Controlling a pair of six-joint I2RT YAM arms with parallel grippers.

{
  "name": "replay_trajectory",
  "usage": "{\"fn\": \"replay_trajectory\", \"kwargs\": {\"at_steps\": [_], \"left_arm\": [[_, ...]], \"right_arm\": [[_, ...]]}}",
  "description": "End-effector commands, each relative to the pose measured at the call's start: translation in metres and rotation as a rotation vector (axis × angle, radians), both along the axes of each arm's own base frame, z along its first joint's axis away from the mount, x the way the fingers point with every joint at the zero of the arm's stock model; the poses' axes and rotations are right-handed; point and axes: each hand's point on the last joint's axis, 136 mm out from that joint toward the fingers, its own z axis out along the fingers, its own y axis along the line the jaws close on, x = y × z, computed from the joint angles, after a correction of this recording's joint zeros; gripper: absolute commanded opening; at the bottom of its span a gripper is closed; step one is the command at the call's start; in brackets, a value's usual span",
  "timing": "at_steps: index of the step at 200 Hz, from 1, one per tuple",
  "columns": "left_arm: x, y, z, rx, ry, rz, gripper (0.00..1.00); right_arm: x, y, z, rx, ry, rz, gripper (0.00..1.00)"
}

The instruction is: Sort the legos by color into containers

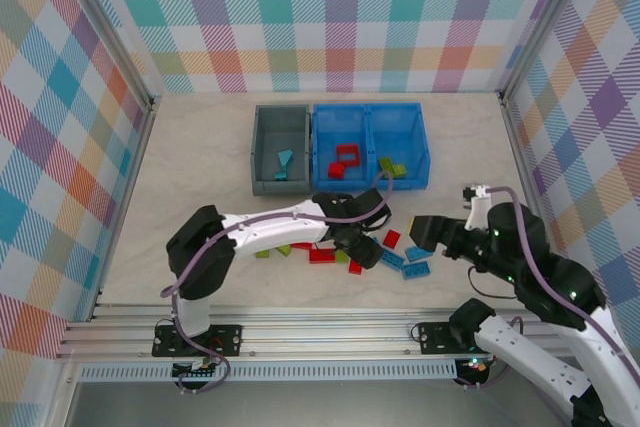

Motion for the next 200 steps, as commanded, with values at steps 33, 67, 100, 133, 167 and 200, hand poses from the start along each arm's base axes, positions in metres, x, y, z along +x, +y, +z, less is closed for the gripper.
{"fn": "replay_trajectory", "kwargs": {"at_steps": [33,67,100,133,167,200], "left_arm": [[0.017,-0.008,-0.022,0.102,-0.060,-0.085,0.73],[0.022,-0.009,-0.038,0.144,-0.062,-0.093,0.69],[0.030,-0.010,-0.048,0.152,-0.072,-0.079,0.58],[0.032,-0.012,-0.059,0.153,-0.072,-0.078,0.41],[0.040,-0.010,-0.036,0.110,-0.145,-0.038,0.26],[0.052,0.010,0.029,0.021,-0.269,0.080,0.24]], "right_arm": [[-0.014,-0.003,0.002,0.035,0.038,0.013,0.89],[-0.013,-0.001,0.001,0.042,0.047,0.012,0.90],[-0.011,0.003,-0.002,0.047,0.055,0.019,0.89],[-0.010,0.004,-0.003,0.050,0.059,0.018,0.89],[-0.009,0.004,-0.004,0.045,0.056,0.018,0.89],[-0.003,0.009,0.000,0.023,0.037,0.037,0.88]]}}
